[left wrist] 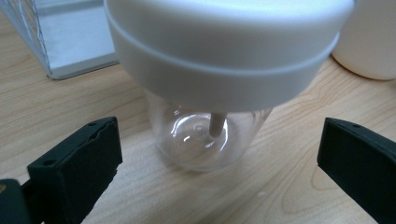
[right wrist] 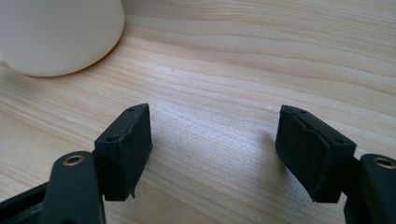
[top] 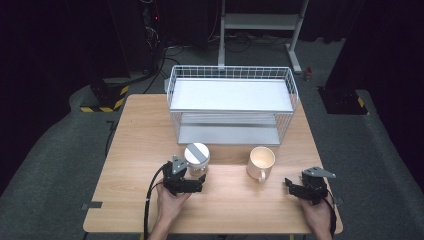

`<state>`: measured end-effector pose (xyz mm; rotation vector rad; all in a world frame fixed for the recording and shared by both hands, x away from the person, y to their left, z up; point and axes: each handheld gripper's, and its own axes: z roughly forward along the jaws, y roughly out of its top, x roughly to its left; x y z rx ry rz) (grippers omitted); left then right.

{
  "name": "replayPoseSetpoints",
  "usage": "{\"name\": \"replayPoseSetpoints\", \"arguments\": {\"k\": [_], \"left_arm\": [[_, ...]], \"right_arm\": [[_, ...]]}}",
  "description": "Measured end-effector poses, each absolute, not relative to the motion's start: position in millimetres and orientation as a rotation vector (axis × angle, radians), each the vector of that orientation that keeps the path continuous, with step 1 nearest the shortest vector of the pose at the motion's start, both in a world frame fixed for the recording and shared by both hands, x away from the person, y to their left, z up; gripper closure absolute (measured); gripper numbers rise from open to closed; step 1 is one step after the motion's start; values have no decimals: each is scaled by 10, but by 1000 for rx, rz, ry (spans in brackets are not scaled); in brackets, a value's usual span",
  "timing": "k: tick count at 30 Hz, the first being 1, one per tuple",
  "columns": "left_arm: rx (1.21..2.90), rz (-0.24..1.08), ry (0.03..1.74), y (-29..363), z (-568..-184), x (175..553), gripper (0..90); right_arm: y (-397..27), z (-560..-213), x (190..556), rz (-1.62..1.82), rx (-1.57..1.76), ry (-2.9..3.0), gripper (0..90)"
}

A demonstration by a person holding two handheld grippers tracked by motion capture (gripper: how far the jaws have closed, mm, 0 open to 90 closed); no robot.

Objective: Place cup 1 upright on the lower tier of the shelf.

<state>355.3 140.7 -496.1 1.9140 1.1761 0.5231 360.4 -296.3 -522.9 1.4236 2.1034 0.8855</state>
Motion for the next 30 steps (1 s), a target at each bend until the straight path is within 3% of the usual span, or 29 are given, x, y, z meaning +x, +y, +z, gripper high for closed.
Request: {"name": "replayPoseSetpoints", "arguments": {"k": [30], "left_arm": [[1890, 522, 1216, 1298, -4993, 3813, 30]], "right_arm": [[-2963, -5229, 3601, 887, 1423, 2104, 272]]}}
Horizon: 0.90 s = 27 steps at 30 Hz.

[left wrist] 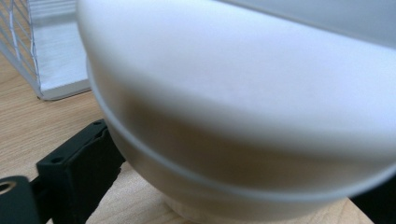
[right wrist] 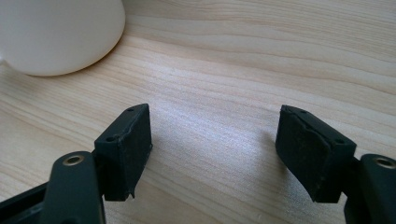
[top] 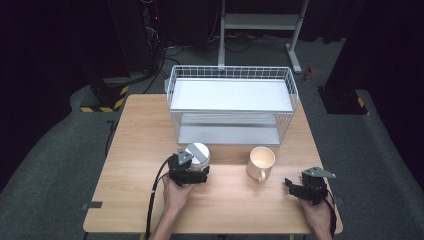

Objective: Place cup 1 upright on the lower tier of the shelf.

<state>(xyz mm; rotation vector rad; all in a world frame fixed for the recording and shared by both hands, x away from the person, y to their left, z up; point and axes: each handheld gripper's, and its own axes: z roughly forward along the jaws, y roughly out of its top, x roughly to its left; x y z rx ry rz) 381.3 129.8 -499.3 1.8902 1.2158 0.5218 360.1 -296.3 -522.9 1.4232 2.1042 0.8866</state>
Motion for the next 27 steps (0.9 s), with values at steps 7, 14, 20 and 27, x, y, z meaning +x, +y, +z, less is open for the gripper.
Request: {"name": "replayPoseSetpoints", "arguments": {"k": [7, 14, 20, 27], "left_arm": [[1868, 533, 1215, 1307, -5006, 3844, 77], [1865, 543, 1204, 1286, -5018, 3856, 107], [1863, 547, 1173, 1274, -5019, 3848, 164], [1878, 580, 1151, 1266, -5018, 3834, 179]], "right_arm": [[-2963, -5229, 3601, 886, 1423, 2104, 272], [-2963, -5229, 3601, 886, 1423, 2104, 272], [-2963, -5229, 3601, 887, 1423, 2104, 272], [-2963, -5229, 3601, 886, 1423, 2104, 272]]}}
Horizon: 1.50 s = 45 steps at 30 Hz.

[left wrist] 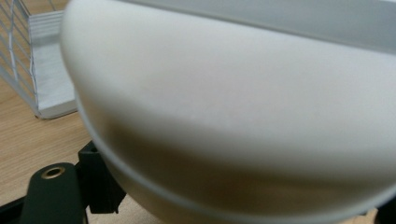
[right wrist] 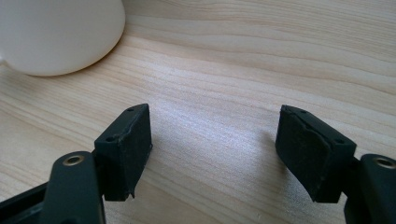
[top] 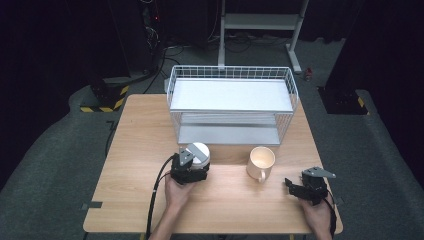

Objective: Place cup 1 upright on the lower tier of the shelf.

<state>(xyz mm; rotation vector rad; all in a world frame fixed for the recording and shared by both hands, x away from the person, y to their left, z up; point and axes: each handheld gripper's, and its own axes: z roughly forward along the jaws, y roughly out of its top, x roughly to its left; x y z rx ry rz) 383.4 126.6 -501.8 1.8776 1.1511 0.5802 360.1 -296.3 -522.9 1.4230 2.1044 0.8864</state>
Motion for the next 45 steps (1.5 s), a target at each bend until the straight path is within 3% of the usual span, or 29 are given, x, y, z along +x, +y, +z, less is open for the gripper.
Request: {"name": "replayPoseSetpoints", "arguments": {"k": [45], "left_arm": [[1873, 549, 1146, 1281, -4996, 3990, 188]], "right_arm": [[-2963, -5229, 3601, 887, 1423, 2105, 271]]}}
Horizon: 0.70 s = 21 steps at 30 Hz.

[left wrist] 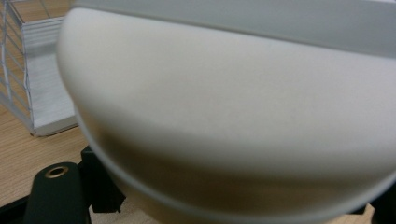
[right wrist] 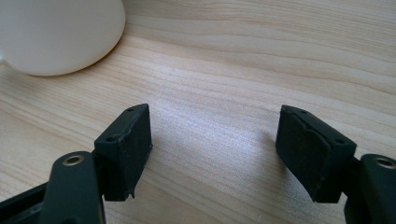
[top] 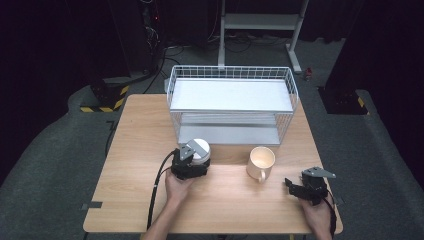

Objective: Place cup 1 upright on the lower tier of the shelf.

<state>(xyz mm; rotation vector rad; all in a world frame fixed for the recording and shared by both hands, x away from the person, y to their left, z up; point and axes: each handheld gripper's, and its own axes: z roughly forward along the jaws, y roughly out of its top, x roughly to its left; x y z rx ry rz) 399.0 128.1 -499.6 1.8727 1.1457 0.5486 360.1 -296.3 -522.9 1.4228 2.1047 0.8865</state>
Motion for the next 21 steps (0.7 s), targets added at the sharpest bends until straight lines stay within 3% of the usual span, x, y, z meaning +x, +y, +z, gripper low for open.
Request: {"name": "replayPoseSetpoints", "arguments": {"k": [21], "left_arm": [[1876, 543, 1131, 1219, -4886, 4177, 188]], "right_arm": [[-2963, -5229, 3601, 887, 1423, 2105, 271]]}}
